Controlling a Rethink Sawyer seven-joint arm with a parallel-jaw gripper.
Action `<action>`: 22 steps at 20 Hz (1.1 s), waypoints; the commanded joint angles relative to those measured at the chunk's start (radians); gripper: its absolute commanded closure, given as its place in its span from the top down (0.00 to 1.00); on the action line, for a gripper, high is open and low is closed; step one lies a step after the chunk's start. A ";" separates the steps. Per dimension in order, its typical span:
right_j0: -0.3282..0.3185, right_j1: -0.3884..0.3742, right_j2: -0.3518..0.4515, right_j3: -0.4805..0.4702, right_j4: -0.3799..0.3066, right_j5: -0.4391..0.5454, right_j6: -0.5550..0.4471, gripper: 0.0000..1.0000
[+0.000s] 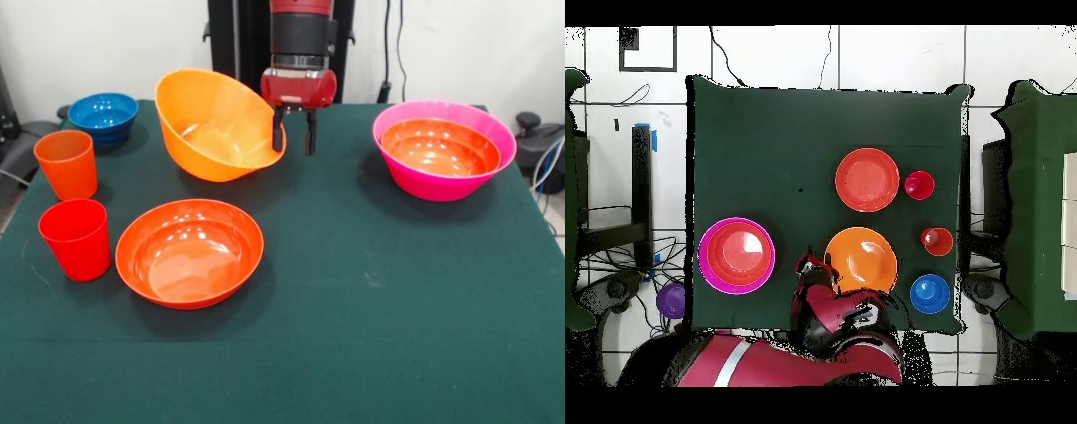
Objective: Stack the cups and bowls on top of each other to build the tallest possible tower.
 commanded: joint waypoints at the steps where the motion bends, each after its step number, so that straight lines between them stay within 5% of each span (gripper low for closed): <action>1: -0.021 -0.066 0.137 0.067 0.035 0.193 0.080 1.00; 22: 0.005 -0.026 0.039 0.015 0.091 0.159 0.059 1.00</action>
